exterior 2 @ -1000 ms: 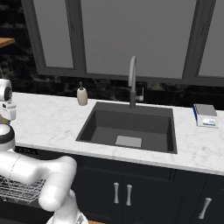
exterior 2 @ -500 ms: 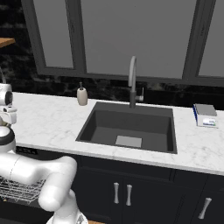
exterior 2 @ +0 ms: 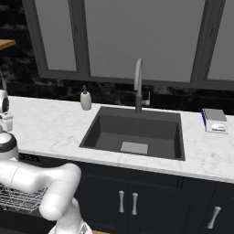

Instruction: Pick up the cup and bowl from the counter, place them in the dishwasher, and close the dishwasher door.

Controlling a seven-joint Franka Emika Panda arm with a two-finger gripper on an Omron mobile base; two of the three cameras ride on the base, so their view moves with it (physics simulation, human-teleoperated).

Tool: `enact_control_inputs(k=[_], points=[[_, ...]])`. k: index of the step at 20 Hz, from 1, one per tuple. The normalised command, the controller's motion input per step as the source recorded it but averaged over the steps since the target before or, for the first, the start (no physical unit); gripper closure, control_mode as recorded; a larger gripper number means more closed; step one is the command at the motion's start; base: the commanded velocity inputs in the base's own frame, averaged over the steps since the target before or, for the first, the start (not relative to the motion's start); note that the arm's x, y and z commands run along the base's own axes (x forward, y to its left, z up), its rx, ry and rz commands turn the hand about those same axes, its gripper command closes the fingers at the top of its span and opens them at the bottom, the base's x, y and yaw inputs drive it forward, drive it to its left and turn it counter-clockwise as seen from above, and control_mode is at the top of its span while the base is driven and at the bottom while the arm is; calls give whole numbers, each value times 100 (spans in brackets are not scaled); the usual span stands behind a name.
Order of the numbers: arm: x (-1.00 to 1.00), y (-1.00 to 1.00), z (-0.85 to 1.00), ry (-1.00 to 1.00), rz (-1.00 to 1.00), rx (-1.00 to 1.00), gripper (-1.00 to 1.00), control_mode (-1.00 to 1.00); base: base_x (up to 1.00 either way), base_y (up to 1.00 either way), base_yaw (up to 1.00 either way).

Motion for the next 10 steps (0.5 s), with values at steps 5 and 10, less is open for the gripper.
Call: enact_control_inputs(k=[5, 10], points=[[0, 7, -4, 0, 0, 0, -100, -100, 0, 0, 0], [12, 4, -18, -2, 0, 0, -100, -100, 0, 0, 0]])
